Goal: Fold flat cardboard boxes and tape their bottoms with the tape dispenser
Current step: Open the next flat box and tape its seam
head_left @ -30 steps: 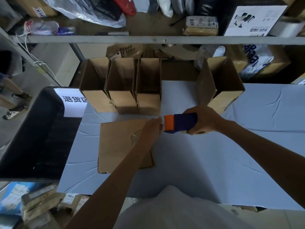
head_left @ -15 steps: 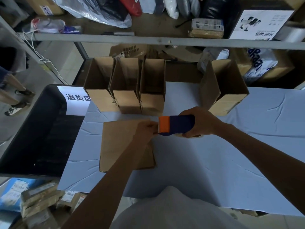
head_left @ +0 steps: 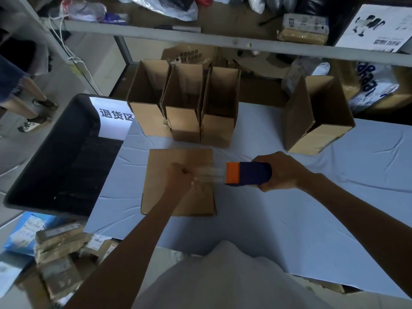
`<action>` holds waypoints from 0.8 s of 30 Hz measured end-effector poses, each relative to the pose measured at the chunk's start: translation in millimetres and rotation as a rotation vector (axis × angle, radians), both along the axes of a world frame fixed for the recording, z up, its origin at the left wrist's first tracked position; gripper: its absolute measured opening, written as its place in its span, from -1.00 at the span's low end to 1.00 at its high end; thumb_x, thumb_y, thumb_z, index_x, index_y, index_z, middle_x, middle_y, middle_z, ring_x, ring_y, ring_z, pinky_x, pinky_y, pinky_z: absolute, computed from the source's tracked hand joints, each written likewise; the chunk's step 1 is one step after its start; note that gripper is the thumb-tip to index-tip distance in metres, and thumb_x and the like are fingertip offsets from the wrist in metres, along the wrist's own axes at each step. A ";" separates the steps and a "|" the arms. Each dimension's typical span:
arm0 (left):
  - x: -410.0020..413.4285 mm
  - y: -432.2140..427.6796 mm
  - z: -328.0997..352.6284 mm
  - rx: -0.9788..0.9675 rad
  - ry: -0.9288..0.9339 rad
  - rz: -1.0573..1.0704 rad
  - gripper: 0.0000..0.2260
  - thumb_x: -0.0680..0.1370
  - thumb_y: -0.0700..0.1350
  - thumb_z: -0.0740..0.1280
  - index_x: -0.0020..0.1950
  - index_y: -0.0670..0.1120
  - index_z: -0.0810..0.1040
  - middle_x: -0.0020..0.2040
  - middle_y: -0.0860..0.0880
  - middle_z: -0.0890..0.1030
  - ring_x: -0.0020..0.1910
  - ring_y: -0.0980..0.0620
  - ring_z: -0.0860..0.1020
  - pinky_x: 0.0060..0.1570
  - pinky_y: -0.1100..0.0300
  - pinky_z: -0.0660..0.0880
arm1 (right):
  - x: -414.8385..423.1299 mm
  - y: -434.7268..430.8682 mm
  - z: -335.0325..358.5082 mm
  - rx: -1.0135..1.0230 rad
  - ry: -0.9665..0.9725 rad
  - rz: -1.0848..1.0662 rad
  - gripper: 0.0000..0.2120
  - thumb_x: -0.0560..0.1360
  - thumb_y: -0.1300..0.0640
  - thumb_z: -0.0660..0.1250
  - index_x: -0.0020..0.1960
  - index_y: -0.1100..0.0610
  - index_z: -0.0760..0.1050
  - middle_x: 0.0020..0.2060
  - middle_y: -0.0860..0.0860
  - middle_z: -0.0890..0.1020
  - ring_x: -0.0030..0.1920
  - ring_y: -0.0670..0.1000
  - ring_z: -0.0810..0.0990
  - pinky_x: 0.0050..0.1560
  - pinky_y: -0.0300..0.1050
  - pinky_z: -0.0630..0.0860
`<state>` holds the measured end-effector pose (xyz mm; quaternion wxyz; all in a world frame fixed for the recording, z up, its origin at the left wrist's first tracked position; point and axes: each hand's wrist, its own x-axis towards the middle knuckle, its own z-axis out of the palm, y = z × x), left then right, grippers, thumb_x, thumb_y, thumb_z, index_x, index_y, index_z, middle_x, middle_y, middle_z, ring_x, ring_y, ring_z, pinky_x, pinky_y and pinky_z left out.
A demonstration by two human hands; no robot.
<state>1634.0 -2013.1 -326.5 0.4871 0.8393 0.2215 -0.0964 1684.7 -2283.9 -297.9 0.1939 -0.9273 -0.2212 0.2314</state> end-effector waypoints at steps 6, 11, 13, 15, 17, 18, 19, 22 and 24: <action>-18.2 -2.5 -2.3 0.012 -0.042 -0.048 -0.83 0.46 -0.37 0.25 -0.29 -0.31 0.59 -0.37 -0.14 0.57 -0.41 0.05 0.48 -0.45 0.42 0.37 | -9.8 -5.2 -1.4 -0.053 0.022 0.005 -0.49 0.15 0.01 0.55 0.08 -0.06 0.52 -0.13 -0.15 0.64 -0.13 -0.09 0.59 -0.13 -0.09 0.61; -27.3 0.1 -8.3 0.078 -0.134 -0.060 -0.80 0.46 -0.32 0.24 -0.25 -0.19 0.64 -0.29 -0.10 0.64 -0.27 -0.08 0.61 -0.21 0.03 0.57 | -16.8 0.3 -6.2 -0.049 0.024 -0.005 -0.48 0.13 0.02 0.56 0.06 -0.05 0.52 -0.15 -0.15 0.64 -0.14 -0.09 0.59 -0.15 -0.09 0.61; -28.8 -3.1 -9.7 0.102 -0.160 -0.053 -0.84 0.42 -0.23 0.26 -0.27 -0.14 0.63 -0.32 -0.07 0.63 -0.30 -0.08 0.60 -0.25 0.00 0.56 | -17.3 2.3 -7.1 -0.059 0.023 -0.012 -0.48 0.13 0.02 0.55 0.06 -0.05 0.52 -0.14 -0.14 0.64 -0.14 -0.08 0.59 -0.14 -0.09 0.60; -29.1 -7.1 -10.2 0.140 -0.148 -0.066 -0.88 0.42 -0.23 0.31 -0.26 -0.12 0.63 -0.32 -0.05 0.62 -0.30 -0.06 0.59 -0.28 0.03 0.56 | -16.9 3.7 -7.7 -0.073 0.017 -0.015 -0.47 0.13 0.01 0.55 0.07 -0.05 0.52 -0.14 -0.14 0.63 -0.14 -0.08 0.59 -0.14 -0.09 0.60; -29.3 -10.5 -11.9 0.194 -0.145 -0.074 -0.85 0.44 -0.32 0.31 -0.24 -0.12 0.62 -0.31 -0.05 0.61 -0.28 -0.02 0.58 -0.31 0.11 0.51 | -16.2 5.3 -8.8 -0.090 0.012 -0.008 -0.47 0.12 0.00 0.55 0.07 -0.06 0.51 -0.14 -0.15 0.63 -0.14 -0.08 0.59 -0.14 -0.09 0.60; -29.1 -11.8 -13.1 0.223 -0.137 -0.076 -0.83 0.45 -0.33 0.29 -0.23 -0.13 0.62 -0.29 -0.05 0.61 -0.28 0.00 0.56 -0.33 0.15 0.48 | -15.9 6.6 -9.0 -0.101 0.009 -0.003 -0.47 0.12 -0.02 0.54 0.07 -0.07 0.51 -0.14 -0.16 0.63 -0.14 -0.08 0.58 -0.14 -0.09 0.60; -29.3 -13.3 -12.9 0.249 -0.126 -0.076 -0.83 0.47 -0.33 0.27 -0.21 -0.14 0.61 -0.27 -0.04 0.61 -0.27 0.02 0.55 -0.36 0.21 0.45 | -15.4 7.8 -9.9 -0.111 0.006 0.001 -0.47 0.12 -0.02 0.54 0.06 -0.08 0.50 -0.15 -0.16 0.63 -0.15 -0.08 0.58 -0.15 -0.09 0.59; -28.6 -16.0 -12.3 0.323 -0.114 -0.114 -0.84 0.53 -0.30 0.24 -0.10 -0.15 0.61 -0.21 -0.03 0.59 -0.27 0.11 0.49 -0.42 0.40 0.30 | -15.0 11.0 -11.3 -0.127 0.005 0.004 -0.51 0.12 -0.01 0.52 0.03 -0.08 0.50 -0.17 -0.14 0.62 -0.16 -0.08 0.58 -0.16 -0.09 0.58; -27.1 -17.4 -14.4 0.394 -0.100 -0.144 -0.84 0.56 -0.28 0.21 -0.08 -0.17 0.59 -0.21 -0.01 0.54 -0.28 0.15 0.44 -0.45 0.44 0.26 | -15.0 12.8 -12.3 -0.137 0.002 0.003 -0.52 0.13 -0.02 0.52 0.02 -0.09 0.50 -0.17 -0.15 0.62 -0.15 -0.07 0.58 -0.16 -0.11 0.57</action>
